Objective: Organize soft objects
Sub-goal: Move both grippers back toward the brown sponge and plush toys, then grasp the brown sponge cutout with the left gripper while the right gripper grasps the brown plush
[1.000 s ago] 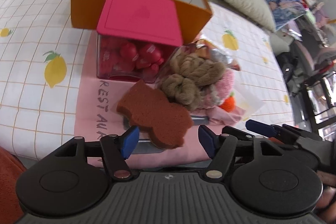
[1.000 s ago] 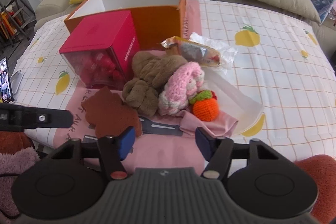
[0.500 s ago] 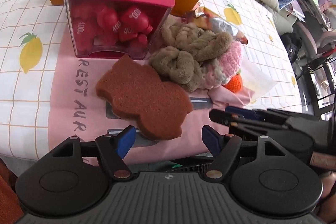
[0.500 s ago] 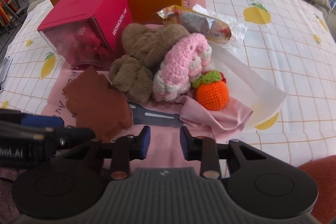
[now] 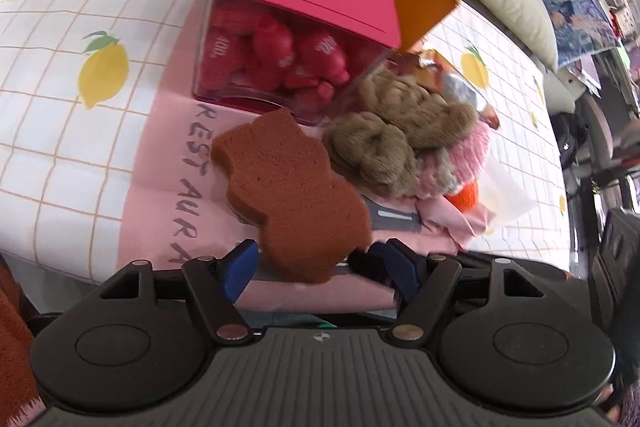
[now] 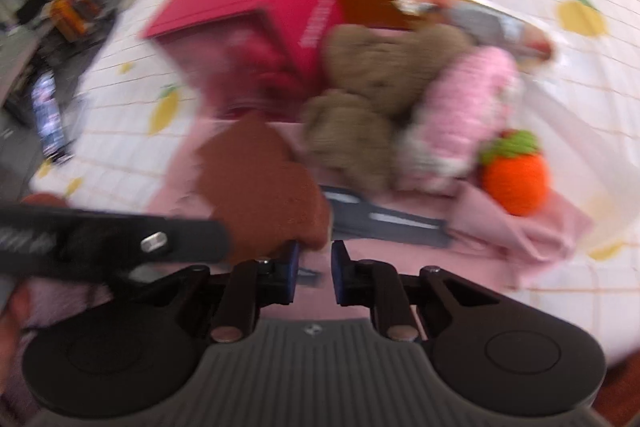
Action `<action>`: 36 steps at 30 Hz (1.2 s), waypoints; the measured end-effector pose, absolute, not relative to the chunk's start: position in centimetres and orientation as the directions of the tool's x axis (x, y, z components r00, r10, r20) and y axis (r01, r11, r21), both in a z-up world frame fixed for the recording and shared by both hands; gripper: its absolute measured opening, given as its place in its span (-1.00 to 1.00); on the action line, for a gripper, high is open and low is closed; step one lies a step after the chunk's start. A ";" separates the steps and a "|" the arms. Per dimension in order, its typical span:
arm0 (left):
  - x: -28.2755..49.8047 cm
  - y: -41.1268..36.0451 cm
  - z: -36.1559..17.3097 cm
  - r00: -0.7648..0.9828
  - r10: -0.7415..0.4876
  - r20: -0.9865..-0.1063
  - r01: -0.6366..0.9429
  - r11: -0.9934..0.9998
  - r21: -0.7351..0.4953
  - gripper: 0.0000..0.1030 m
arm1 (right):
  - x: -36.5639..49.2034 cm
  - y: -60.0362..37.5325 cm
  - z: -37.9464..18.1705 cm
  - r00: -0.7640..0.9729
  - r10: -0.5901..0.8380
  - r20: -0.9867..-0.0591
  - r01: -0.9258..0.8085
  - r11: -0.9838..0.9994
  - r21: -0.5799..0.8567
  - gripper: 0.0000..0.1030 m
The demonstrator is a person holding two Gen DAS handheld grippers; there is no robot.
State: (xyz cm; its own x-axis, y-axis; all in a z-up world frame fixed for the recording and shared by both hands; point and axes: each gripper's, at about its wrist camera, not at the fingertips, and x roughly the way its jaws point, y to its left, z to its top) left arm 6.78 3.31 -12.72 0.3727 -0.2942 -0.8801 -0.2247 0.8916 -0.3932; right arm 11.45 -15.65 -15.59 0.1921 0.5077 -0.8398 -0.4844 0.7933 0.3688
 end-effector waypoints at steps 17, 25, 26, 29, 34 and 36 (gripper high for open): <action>8.0 0.4 -13.0 0.354 -0.228 -0.907 -0.206 0.927 -0.313 0.79 | 11.4 -16.1 -16.7 0.240 0.394 -0.887 -0.408 0.870 0.276 -0.68; 8.1 1.1 -13.0 0.353 -0.177 -0.919 -0.265 0.923 -0.279 0.83 | 10.5 -14.9 -16.5 0.181 0.519 -0.835 -0.500 0.780 0.376 -0.68; 8.3 0.9 -13.1 0.352 -0.162 -0.922 -0.267 0.927 -0.264 0.83 | 10.4 -14.9 -16.4 0.183 0.519 -0.835 -0.493 0.783 0.379 -0.68; 8.8 0.1 -13.4 0.341 -0.116 -0.933 -0.255 0.944 -0.210 0.83 | 10.6 -15.8 -16.3 0.213 0.450 -0.867 -0.436 0.838 0.328 -0.62; 9.5 -1.1 -14.4 0.333 -0.048 -0.942 -0.220 0.967 -0.127 0.84 | 11.3 -17.8 -16.5 0.228 0.453 -0.862 -0.326 0.870 0.371 -0.61; 9.6 -1.0 -14.6 0.328 -0.040 -0.944 -0.214 0.970 -0.116 0.84 | 11.0 -18.1 -16.1 0.247 0.457 -0.855 -0.335 0.868 0.367 -0.61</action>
State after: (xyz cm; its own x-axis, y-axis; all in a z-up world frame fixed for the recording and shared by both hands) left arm 9.59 -1.05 -14.65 0.3282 -0.0402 -0.9437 -0.2143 0.9699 -0.1158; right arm 11.04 -18.14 -16.07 0.2470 0.4565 -0.8547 -0.3351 0.8679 0.3668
